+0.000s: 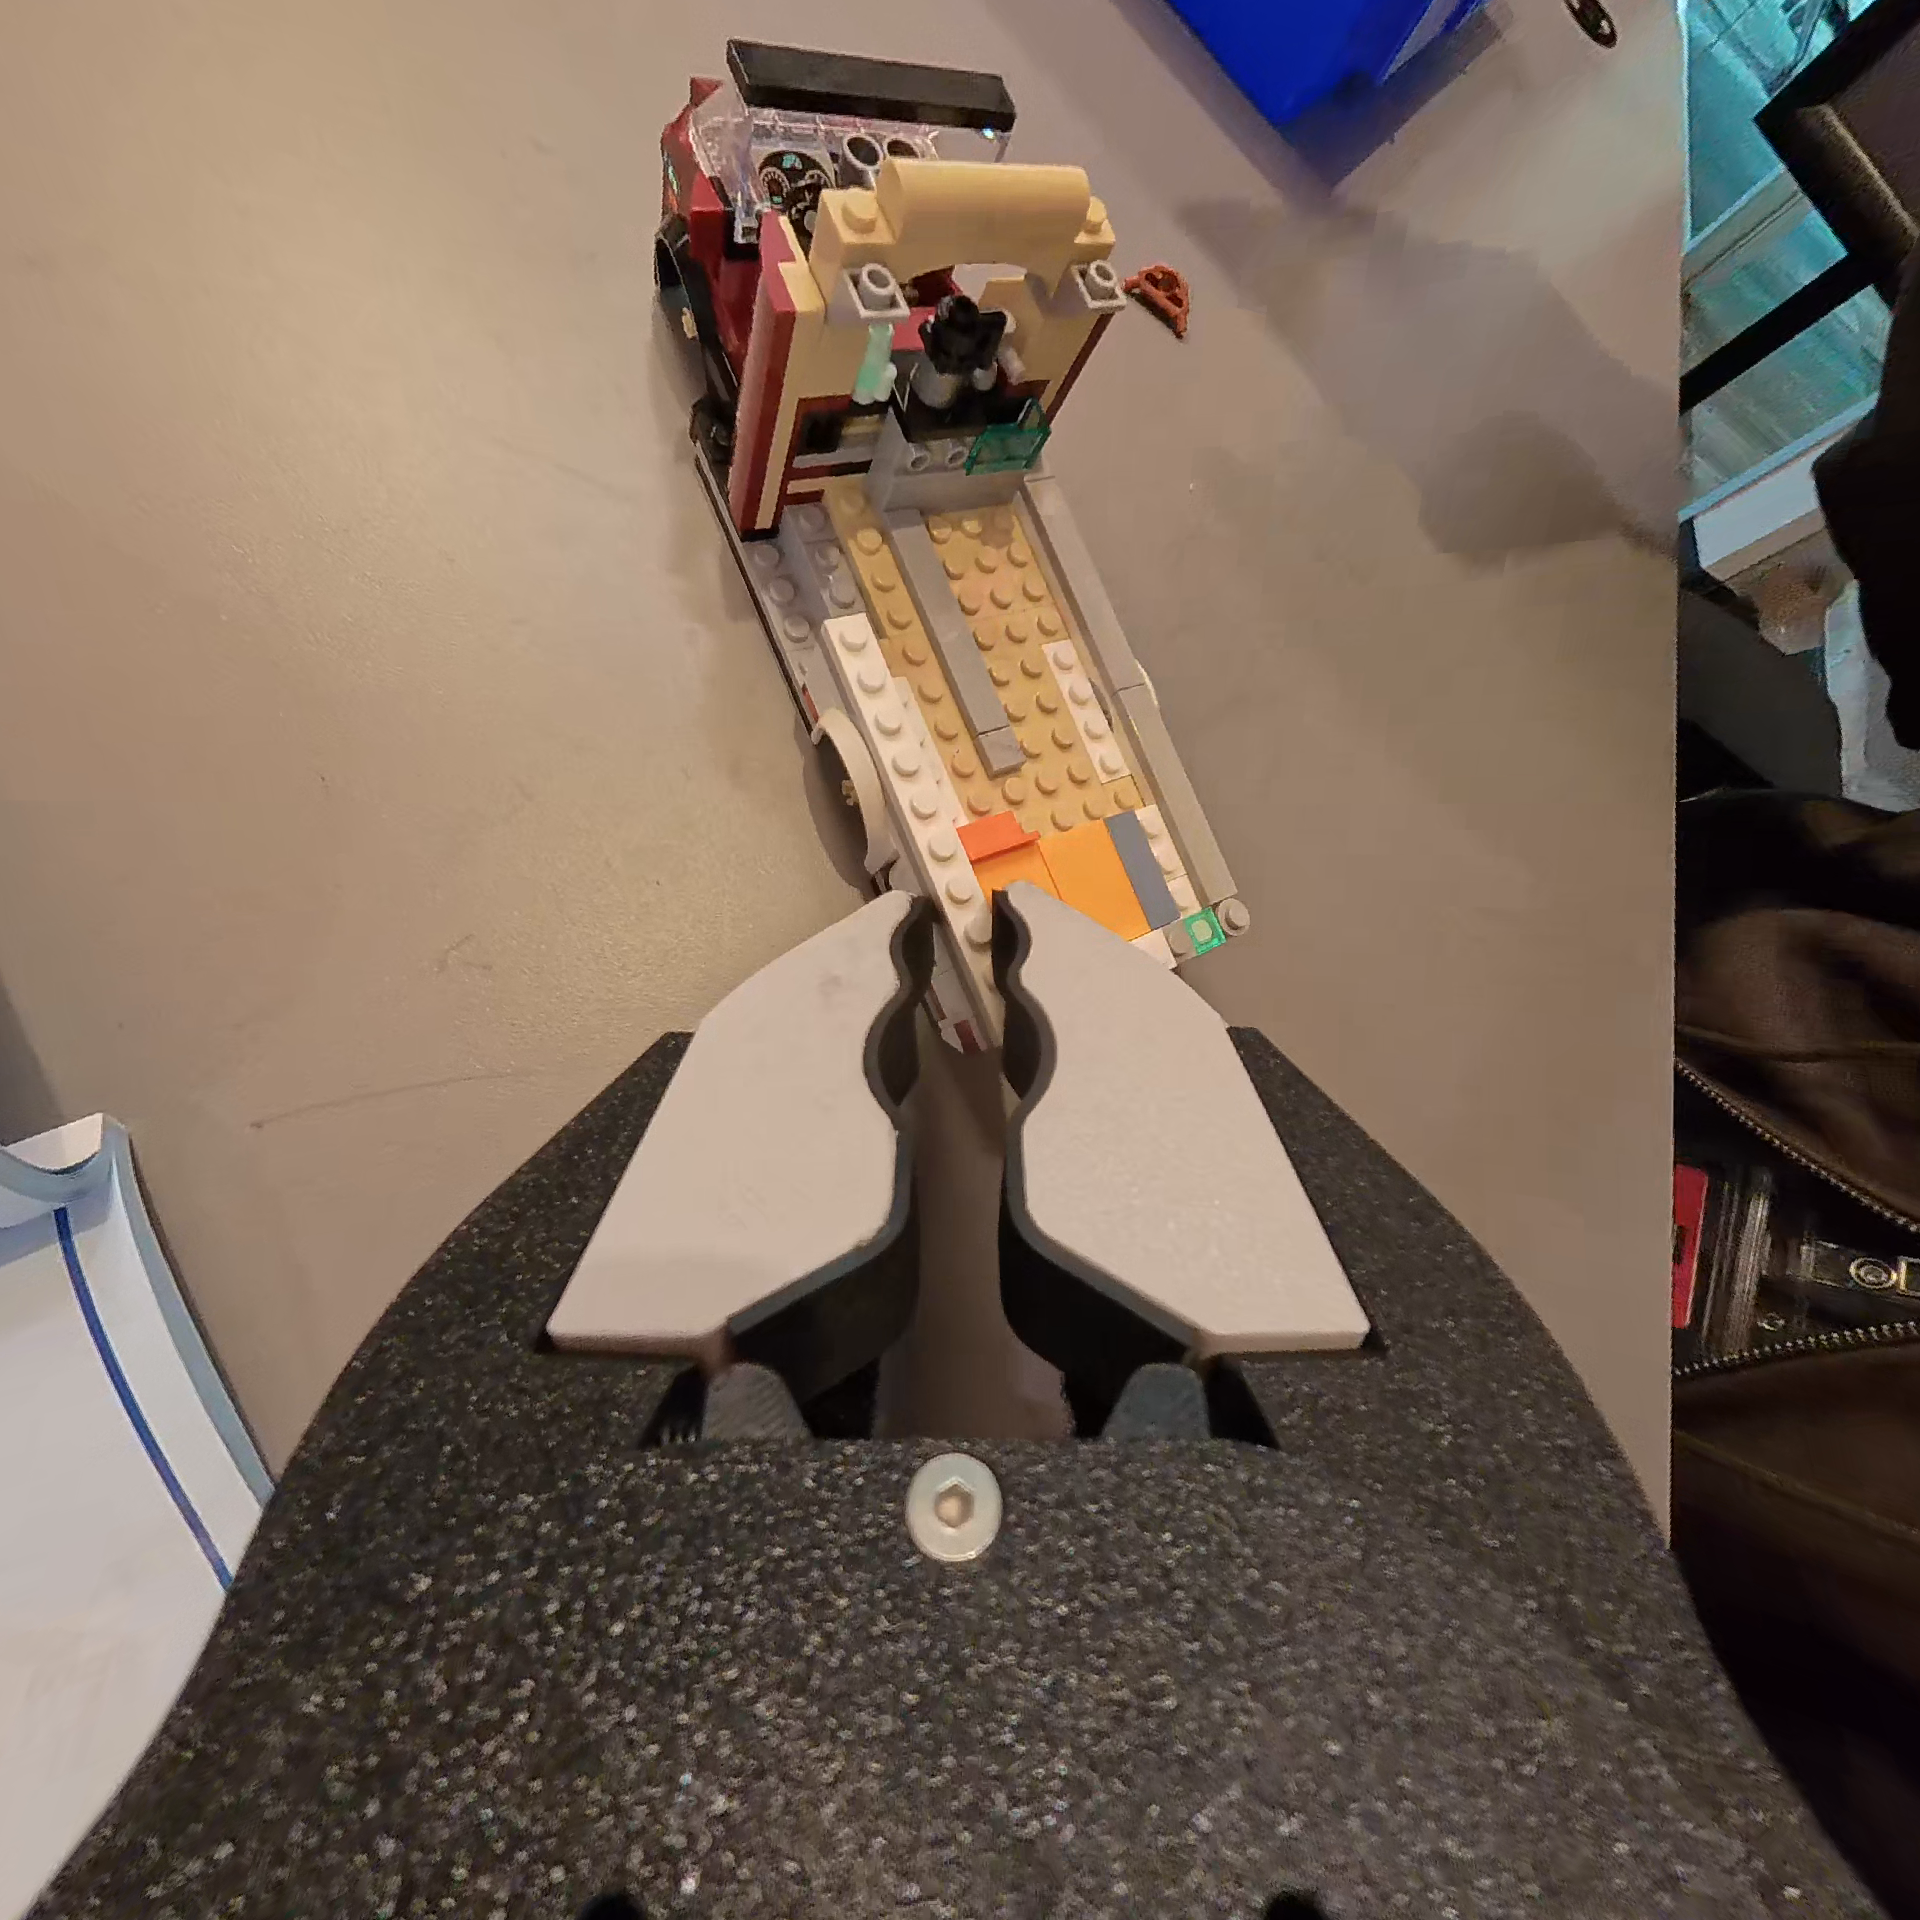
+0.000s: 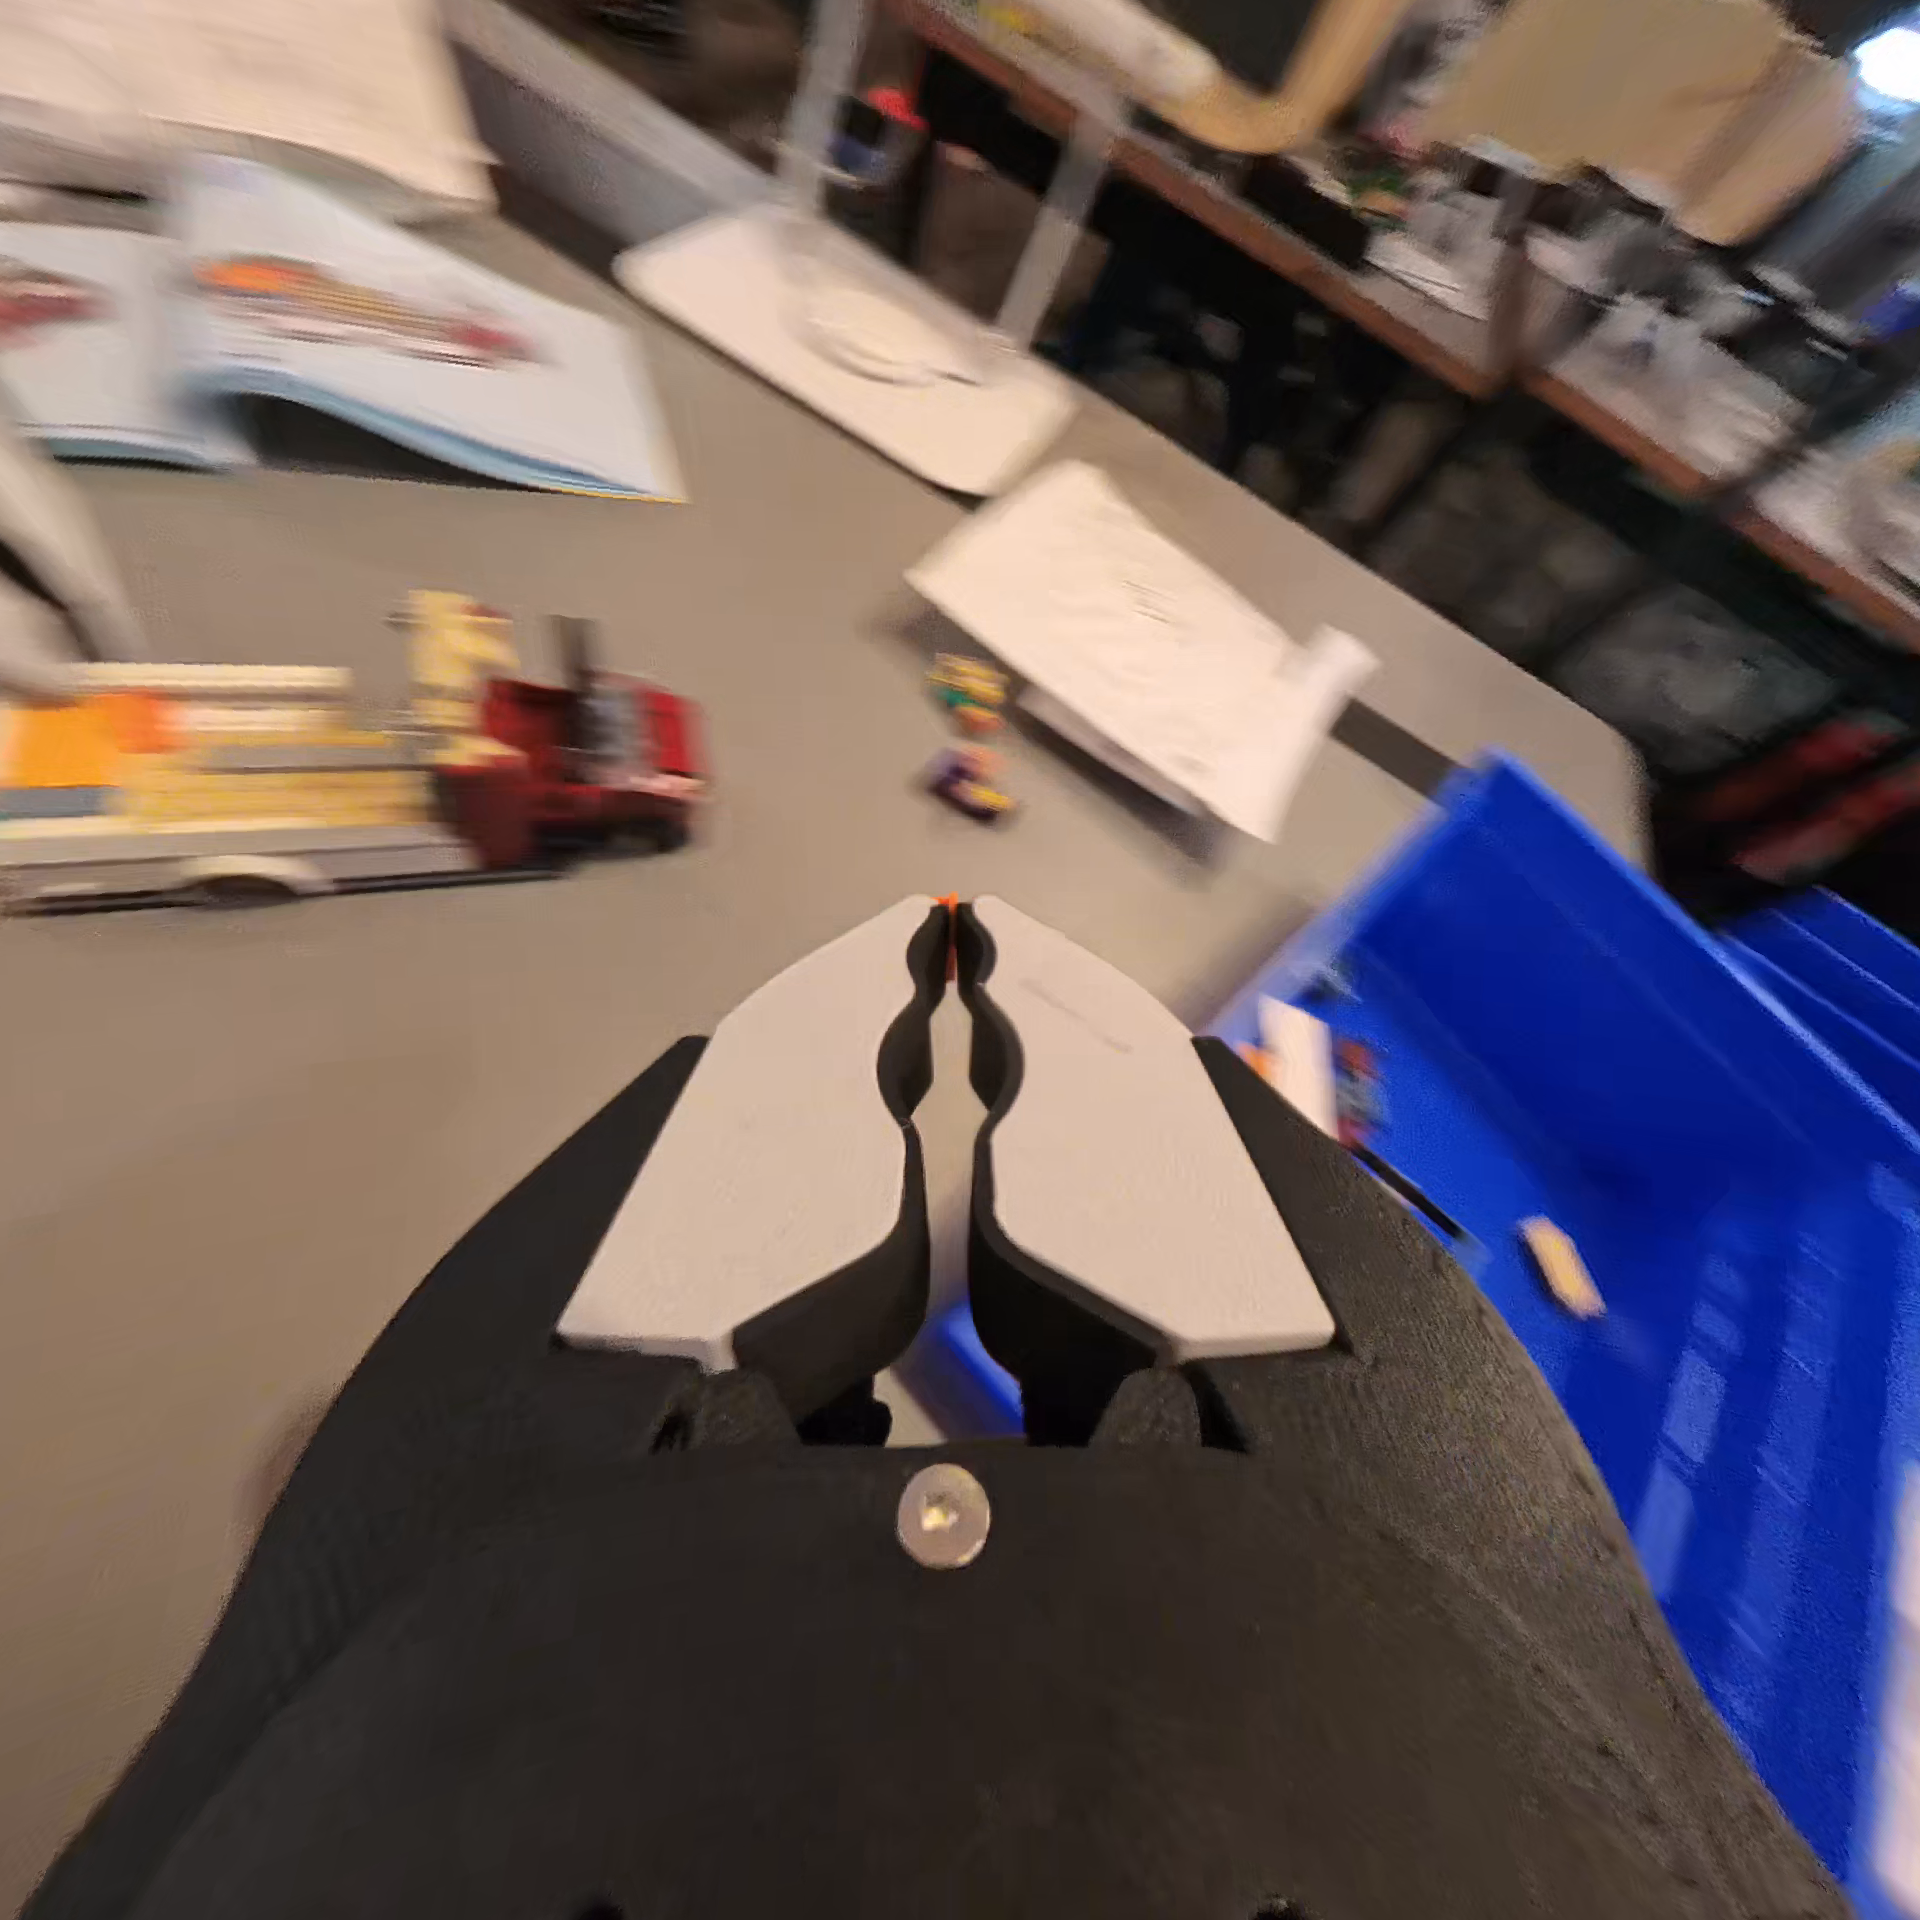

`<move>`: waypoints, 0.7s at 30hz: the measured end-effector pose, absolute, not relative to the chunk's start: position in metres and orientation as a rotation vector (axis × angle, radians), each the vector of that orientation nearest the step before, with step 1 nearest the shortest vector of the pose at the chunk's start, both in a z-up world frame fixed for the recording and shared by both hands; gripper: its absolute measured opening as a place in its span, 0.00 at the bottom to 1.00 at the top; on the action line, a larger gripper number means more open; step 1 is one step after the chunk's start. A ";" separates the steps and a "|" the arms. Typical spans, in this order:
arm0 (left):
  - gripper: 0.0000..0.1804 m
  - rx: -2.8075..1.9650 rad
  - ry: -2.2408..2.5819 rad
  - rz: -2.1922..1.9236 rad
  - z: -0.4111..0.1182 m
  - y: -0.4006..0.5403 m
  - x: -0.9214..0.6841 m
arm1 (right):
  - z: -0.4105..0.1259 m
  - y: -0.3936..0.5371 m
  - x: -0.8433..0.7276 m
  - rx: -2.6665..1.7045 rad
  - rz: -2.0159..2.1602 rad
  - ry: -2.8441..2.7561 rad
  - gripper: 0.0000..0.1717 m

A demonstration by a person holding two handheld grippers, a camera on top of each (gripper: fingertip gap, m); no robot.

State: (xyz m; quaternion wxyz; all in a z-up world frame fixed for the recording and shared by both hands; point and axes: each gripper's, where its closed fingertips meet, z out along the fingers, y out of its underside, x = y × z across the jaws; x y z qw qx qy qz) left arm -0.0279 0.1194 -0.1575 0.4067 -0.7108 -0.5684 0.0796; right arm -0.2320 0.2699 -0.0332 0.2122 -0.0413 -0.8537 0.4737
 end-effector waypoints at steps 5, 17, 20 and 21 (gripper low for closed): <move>0.06 -1.790 -1.428 0.199 -0.157 0.120 -0.028 | -0.055 0.331 -0.316 -0.457 1.120 -2.390 0.02; 0.06 -1.766 -1.418 0.165 -0.157 0.121 -0.028 | -0.062 0.229 -0.145 0.118 1.400 -2.699 0.07; 0.07 -1.765 -1.416 0.159 -0.157 0.122 -0.028 | -0.085 0.193 -0.075 0.339 1.415 -2.864 0.06; 0.07 -1.765 -1.415 0.157 -0.157 0.122 -0.028 | -0.095 0.182 -0.059 0.388 1.393 -2.908 0.06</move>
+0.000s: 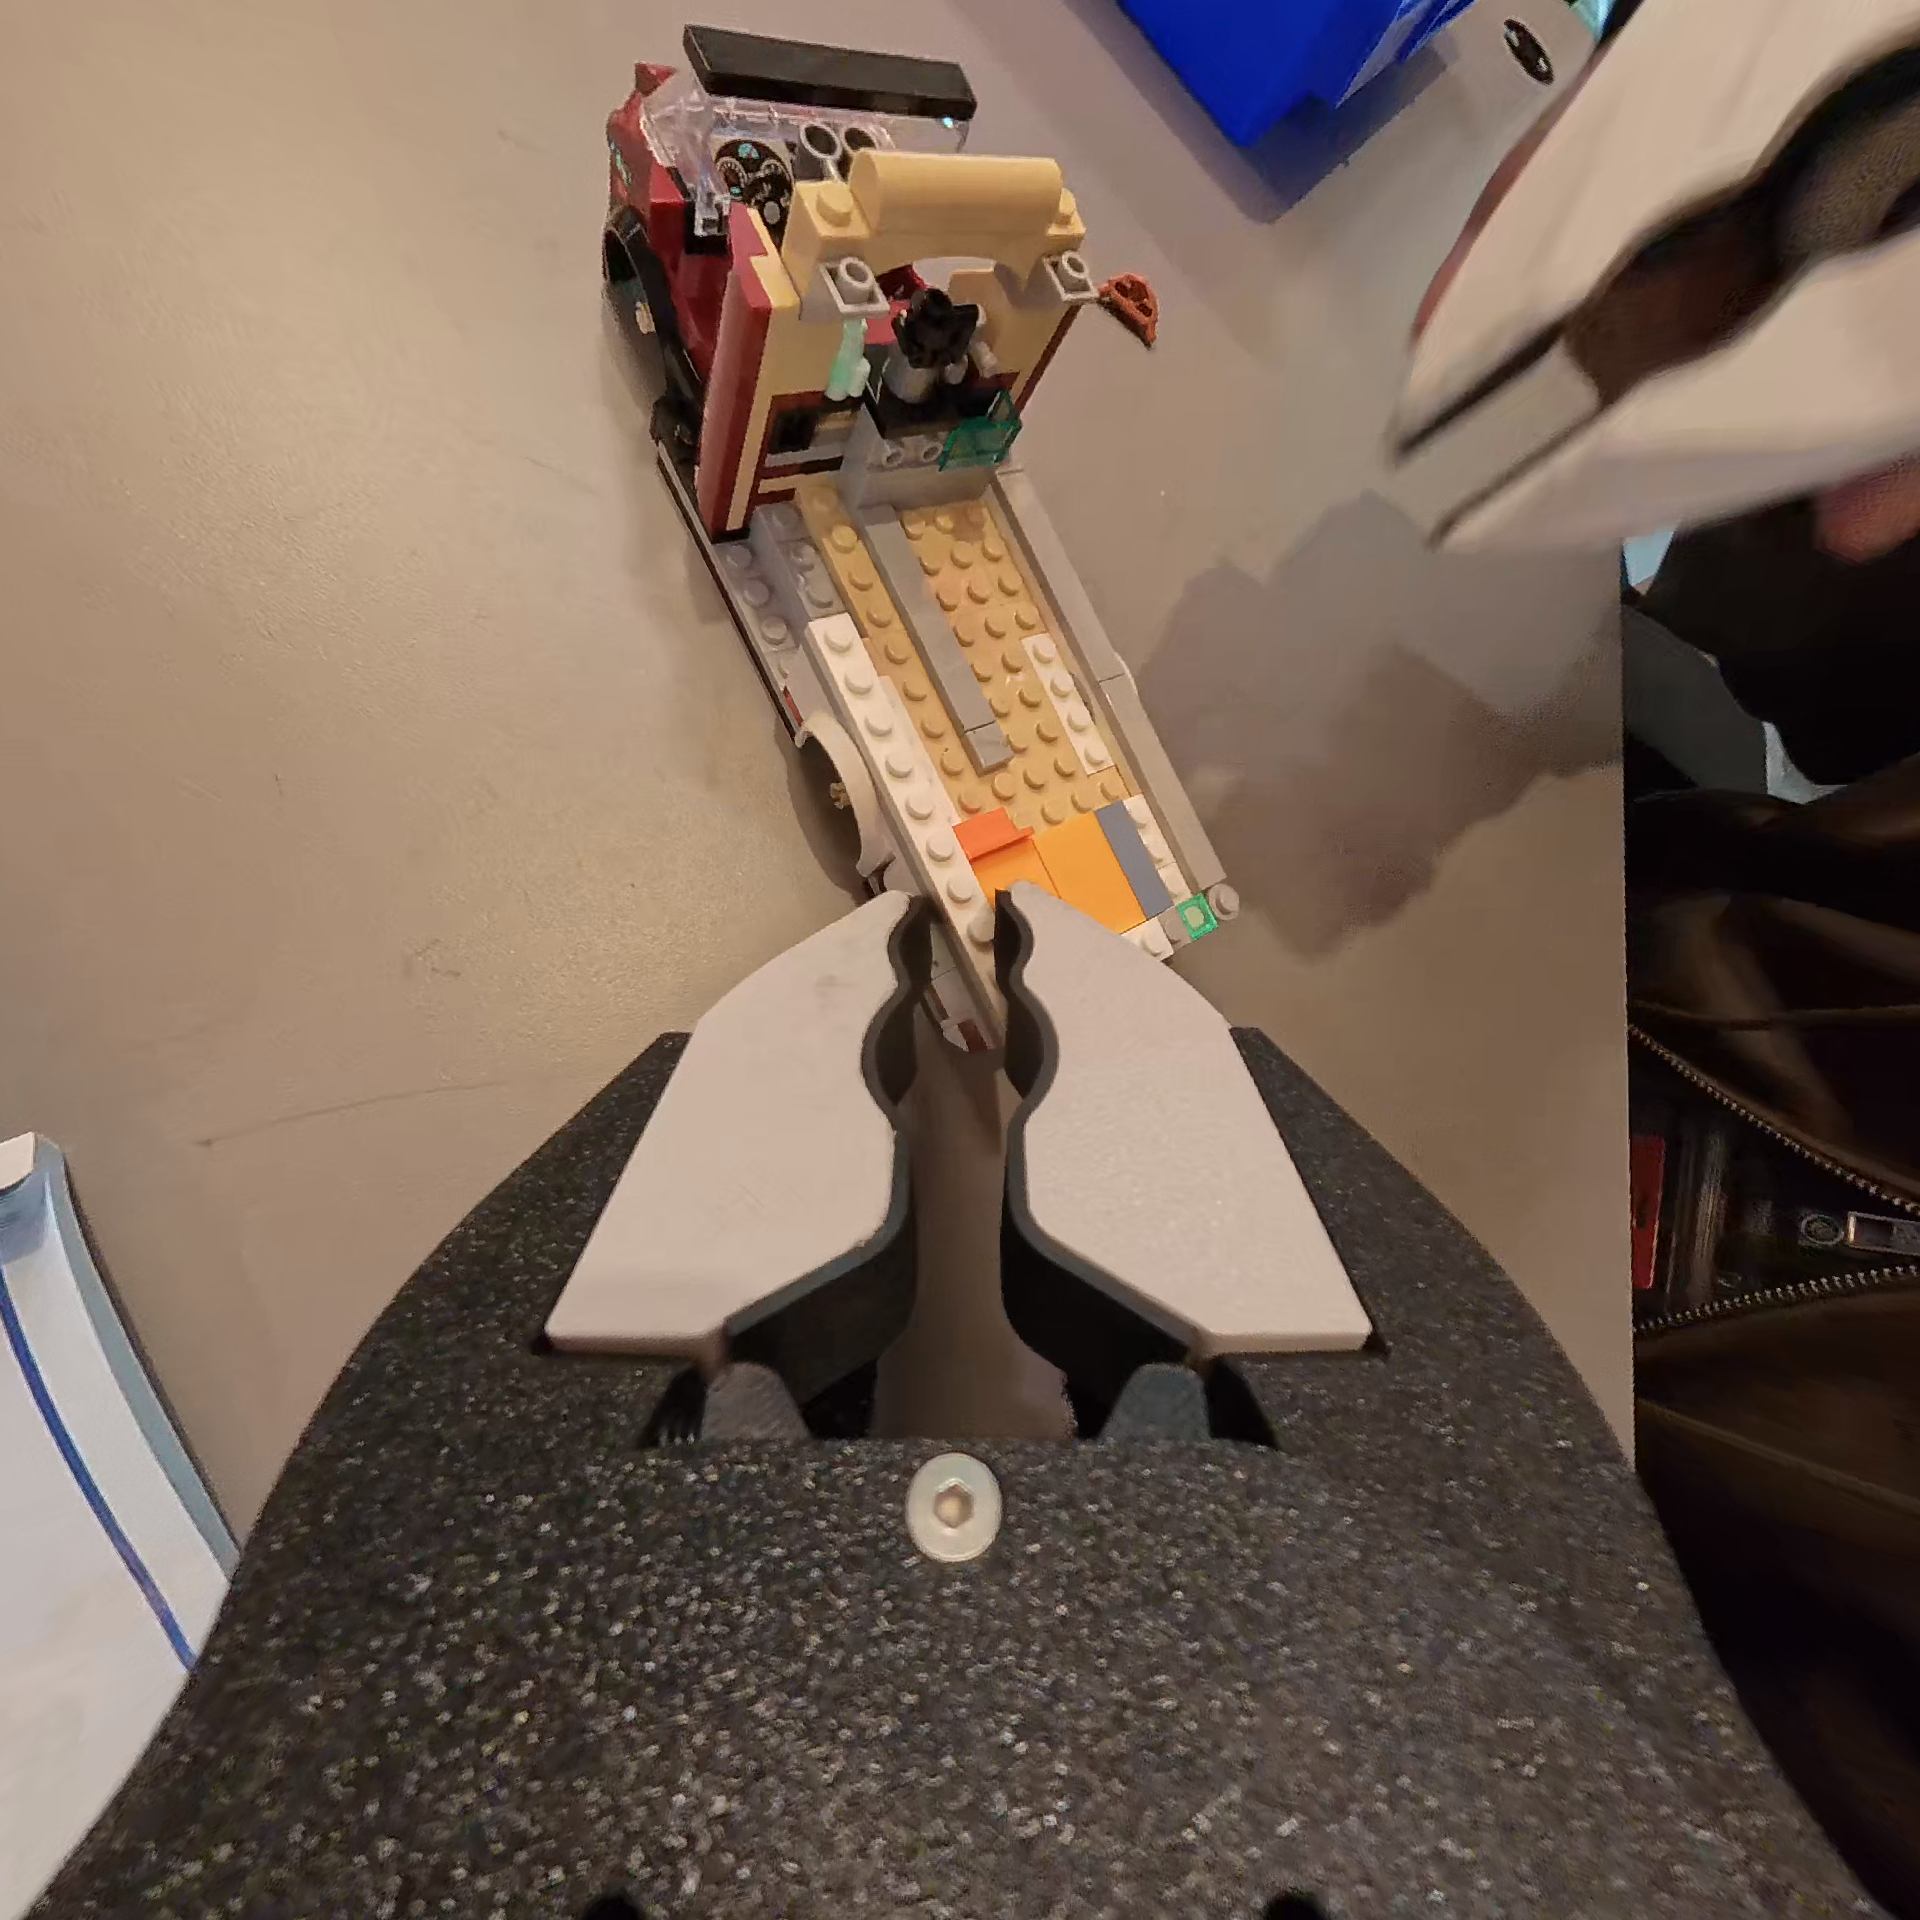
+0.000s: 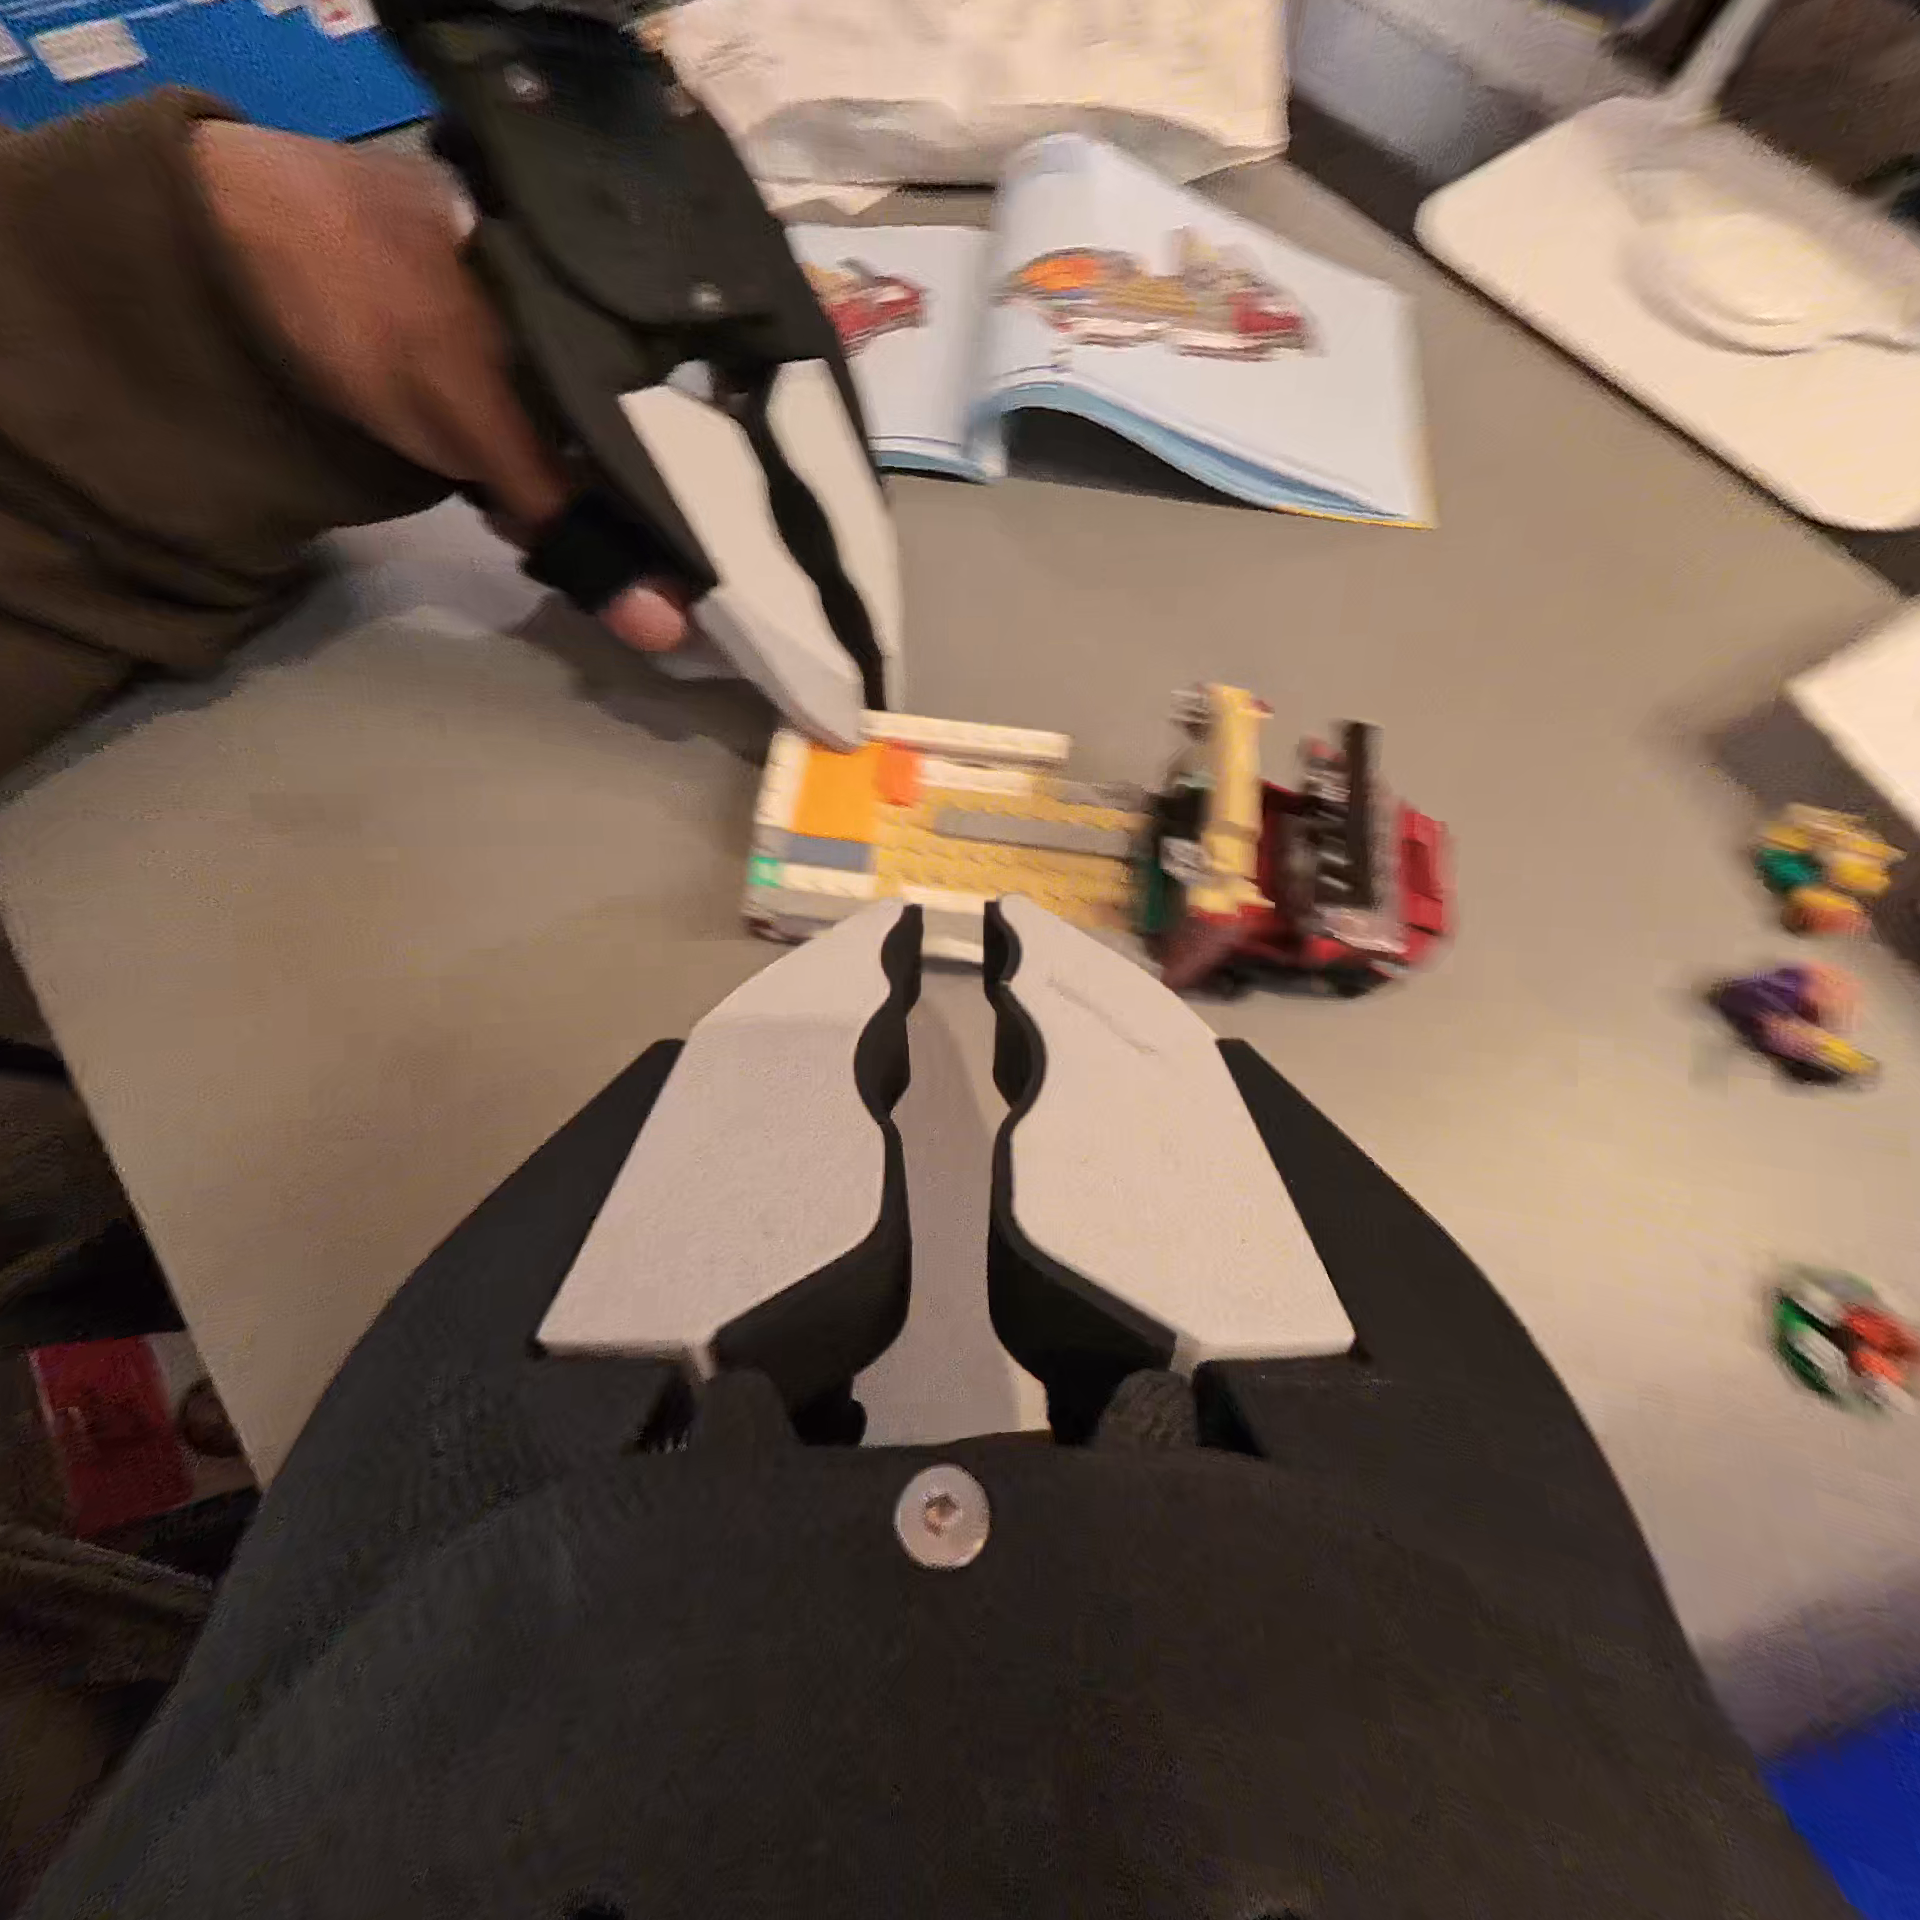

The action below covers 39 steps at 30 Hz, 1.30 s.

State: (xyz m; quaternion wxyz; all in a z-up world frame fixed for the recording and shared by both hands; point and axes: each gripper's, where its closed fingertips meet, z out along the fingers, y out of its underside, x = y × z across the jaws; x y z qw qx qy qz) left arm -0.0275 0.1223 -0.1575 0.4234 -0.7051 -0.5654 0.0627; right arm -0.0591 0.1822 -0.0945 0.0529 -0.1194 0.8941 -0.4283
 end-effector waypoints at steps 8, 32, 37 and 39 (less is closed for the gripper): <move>0.07 -1.768 -1.410 0.143 -0.157 0.124 -0.026 | -0.140 0.133 -0.029 -0.415 -1.106 2.754 0.06; 0.07 -1.784 -1.388 0.143 -0.158 0.128 -0.024 | -0.154 0.125 -0.030 -0.524 -0.927 2.758 0.00; 0.07 -1.788 -1.393 0.146 -0.158 0.127 -0.023 | -0.146 0.123 -0.042 -0.449 -1.106 2.744 0.00; 0.06 -1.787 -1.394 0.146 -0.158 0.127 -0.024 | -0.140 0.126 -0.042 -0.428 -1.128 2.679 0.00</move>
